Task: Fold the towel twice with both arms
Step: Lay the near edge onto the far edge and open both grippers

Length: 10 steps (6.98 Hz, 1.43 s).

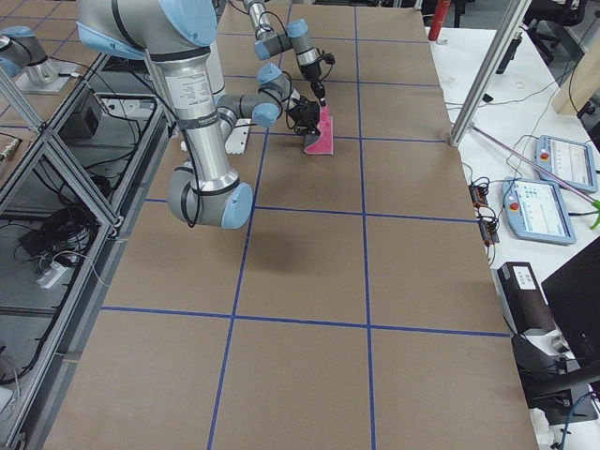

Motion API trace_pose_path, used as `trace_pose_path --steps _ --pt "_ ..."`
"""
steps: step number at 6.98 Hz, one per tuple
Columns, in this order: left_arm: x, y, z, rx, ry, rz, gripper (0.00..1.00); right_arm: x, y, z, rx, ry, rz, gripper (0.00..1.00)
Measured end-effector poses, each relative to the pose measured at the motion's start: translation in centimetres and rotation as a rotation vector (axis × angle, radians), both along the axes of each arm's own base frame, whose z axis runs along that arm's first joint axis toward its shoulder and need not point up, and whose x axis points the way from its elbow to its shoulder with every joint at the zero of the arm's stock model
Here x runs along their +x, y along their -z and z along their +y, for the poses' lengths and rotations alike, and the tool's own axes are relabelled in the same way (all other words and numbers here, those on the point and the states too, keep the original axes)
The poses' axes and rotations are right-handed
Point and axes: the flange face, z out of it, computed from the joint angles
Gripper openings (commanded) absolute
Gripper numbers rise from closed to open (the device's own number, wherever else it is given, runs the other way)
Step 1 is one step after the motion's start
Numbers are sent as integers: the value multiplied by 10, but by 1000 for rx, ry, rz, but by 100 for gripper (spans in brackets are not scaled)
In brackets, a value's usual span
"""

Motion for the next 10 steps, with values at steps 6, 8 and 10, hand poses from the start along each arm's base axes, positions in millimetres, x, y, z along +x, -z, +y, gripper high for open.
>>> trace_pose_path --steps 6,8,10 --pt "4 -15 -10 -5 7 -32 0 -11 1 -19 4 2 28 0" --pt "4 -17 -11 -7 10 -36 13 -12 0 -23 7 2 36 35" --pt "7 -19 -13 -9 11 -41 75 -25 3 -41 -5 -6 49 75"
